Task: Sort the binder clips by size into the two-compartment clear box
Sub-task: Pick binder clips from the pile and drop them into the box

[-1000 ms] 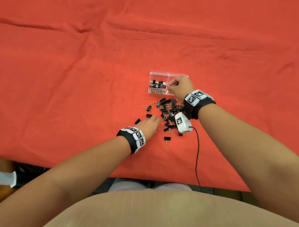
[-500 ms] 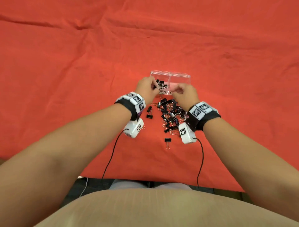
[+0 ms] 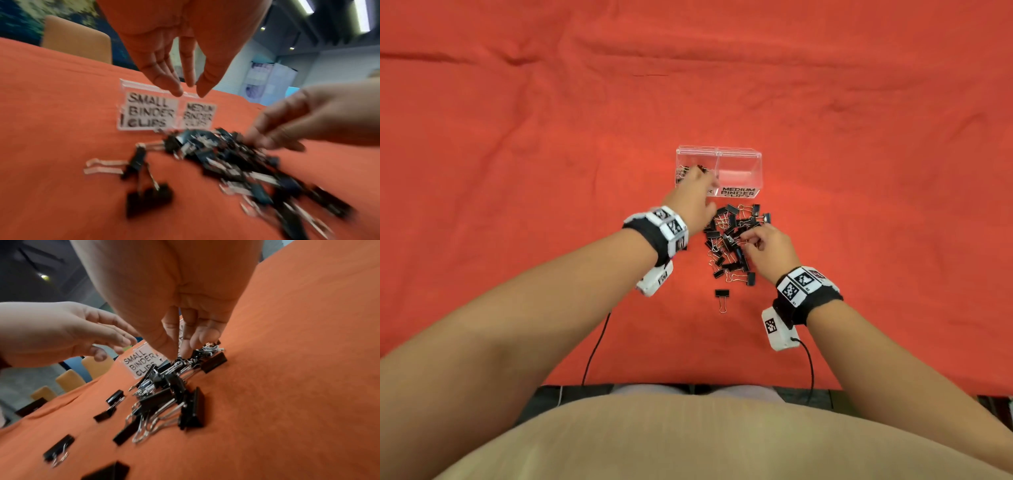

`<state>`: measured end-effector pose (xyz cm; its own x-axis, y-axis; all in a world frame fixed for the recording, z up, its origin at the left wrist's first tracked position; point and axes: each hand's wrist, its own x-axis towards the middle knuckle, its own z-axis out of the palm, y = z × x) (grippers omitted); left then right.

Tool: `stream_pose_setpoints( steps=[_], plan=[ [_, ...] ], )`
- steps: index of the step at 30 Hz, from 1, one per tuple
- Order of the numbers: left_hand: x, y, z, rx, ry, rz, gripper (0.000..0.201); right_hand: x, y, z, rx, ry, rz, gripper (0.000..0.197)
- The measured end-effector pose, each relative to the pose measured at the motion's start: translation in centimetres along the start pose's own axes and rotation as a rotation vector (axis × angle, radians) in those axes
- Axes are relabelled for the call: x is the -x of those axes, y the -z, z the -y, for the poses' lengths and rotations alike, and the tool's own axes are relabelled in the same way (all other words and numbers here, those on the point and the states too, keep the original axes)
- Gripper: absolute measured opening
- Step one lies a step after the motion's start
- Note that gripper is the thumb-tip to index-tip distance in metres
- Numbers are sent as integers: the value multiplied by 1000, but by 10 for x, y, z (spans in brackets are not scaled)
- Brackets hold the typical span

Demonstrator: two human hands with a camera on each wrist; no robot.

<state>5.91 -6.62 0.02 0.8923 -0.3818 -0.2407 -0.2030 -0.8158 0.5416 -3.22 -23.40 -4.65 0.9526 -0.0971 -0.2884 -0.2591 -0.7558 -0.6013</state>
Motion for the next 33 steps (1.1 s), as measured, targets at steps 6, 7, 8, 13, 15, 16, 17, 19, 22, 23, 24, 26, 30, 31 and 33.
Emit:
stream_pose_setpoints(
  steps=[6, 7, 8, 13, 15, 16, 17, 19, 22, 23, 24, 26, 30, 31, 33],
  plan=[
    [35, -52, 8, -159, -90, 235, 20, 8, -12, 4, 93, 117, 93, 23],
    [37, -55, 12, -158, -76, 235, 20, 8, -14, 5, 103, 126, 110, 23],
    [39, -56, 16, -152, -63, 232, 20, 7, -15, 6, 112, 128, 123, 24],
    [43, -49, 40, -108, -6, 227, 16, 5, -15, 9, 148, 87, 73, 24],
    [44, -46, 47, -93, -1, 209, 14, 7, -17, 14, 136, 105, 65, 20],
    [46, -44, 48, -95, 0, 202, 14, 9, -19, 17, 143, 115, 74, 17],
    [47, -44, 50, -100, 2, 199, 13, 11, -22, 20, 165, 119, 91, 15],
    [49, -42, 51, -110, 17, 199, 14, 14, -28, 24, 240, 98, 132, 19],
    [51, -41, 51, -125, 55, 186, 13, 16, -34, 26, 284, 50, 153, 28],
    [51, -40, 51, -127, 60, 178, 12, 17, -35, 26, 266, 44, 153, 26],
    [51, -39, 51, -120, 67, 161, 12, 17, -36, 27, 237, 43, 153, 23],
    [49, -36, 50, -79, 88, 121, 10, 17, -36, 27, 157, 42, 161, 15],
    [43, -36, 42, -6, 78, 88, 6, 16, -25, 24, -35, -27, 145, 17],
    [42, -37, 38, 2, 53, 93, 7, 16, -20, 22, -85, -66, 129, 21],
    [40, -43, 31, 4, -9, 113, 7, 14, -10, 17, -179, -150, 95, 25]
  ],
)
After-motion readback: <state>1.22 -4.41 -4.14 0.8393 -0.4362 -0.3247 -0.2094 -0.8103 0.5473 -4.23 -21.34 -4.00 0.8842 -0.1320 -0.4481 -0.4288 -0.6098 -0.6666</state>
